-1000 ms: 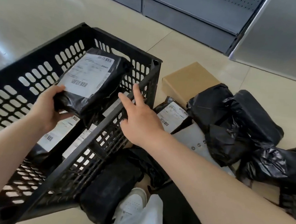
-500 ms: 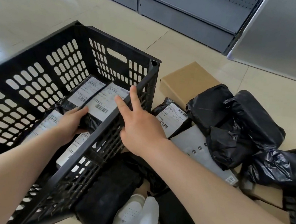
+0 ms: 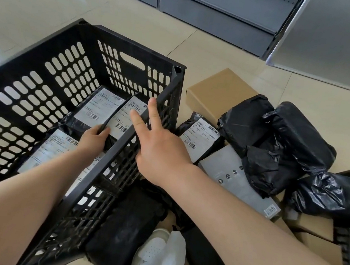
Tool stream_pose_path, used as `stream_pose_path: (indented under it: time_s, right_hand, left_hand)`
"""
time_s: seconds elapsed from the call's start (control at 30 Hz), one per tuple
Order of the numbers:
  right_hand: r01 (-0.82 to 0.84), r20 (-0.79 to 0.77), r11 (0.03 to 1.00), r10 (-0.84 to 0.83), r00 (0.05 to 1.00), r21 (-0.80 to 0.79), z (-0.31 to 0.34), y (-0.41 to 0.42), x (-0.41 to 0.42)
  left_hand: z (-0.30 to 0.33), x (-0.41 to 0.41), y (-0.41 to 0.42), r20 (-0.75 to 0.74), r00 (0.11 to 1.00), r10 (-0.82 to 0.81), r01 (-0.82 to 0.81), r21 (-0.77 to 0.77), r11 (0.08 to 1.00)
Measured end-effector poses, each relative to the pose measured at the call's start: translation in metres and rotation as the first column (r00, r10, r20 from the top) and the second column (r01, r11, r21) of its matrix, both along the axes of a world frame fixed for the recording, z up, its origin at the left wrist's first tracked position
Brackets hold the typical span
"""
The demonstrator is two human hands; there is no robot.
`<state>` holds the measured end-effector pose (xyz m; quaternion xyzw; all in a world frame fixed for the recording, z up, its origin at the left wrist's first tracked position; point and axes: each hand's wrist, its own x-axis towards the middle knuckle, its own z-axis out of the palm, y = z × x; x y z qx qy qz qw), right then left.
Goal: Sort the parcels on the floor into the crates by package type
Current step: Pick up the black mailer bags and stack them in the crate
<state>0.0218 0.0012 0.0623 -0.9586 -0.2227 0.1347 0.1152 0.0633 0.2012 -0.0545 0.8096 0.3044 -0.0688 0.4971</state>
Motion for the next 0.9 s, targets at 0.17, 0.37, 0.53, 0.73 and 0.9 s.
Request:
stream_pose_path:
  time_s: [0.17, 0.37, 0.53, 0.73, 0.9]
  right_hand:
    - [-0.002, 0.021, 0.999, 0.003, 1.000, -0.035, 0.000, 0.001, -0.001]
    - [-0.002, 0.028, 0.999, 0.003, 1.000, -0.046, 0.002, 0.001, -0.002]
    - [-0.003, 0.047, 0.999, 0.005, 0.999, -0.043, -0.003, 0.001, -0.002]
    - [0.025, 0.002, 0.996, -0.025, 1.000, 0.086, -0.009, 0.001, -0.002]
    - [0.046, -0.067, 0.979, -0.034, 0.997, 0.197, -0.008, -0.005, -0.001]
  left_hand:
    - [0.001, 0.007, -0.002, -0.080, 0.993, -0.090, 0.106, 0.218, 0.970]
    - [-0.002, 0.011, -0.002, -0.006, 0.904, -0.427, 0.345, 0.599, 0.722]
    - [0.004, 0.012, -0.013, -0.262, 0.730, -0.632, 0.653, 0.541, 0.530]
    - [0.027, 0.010, -0.031, -0.337, 0.745, -0.576, 0.667, 0.415, 0.619]
    - [0.025, 0.014, -0.036, -0.369, 0.743, -0.558, 0.668, 0.436, 0.603]
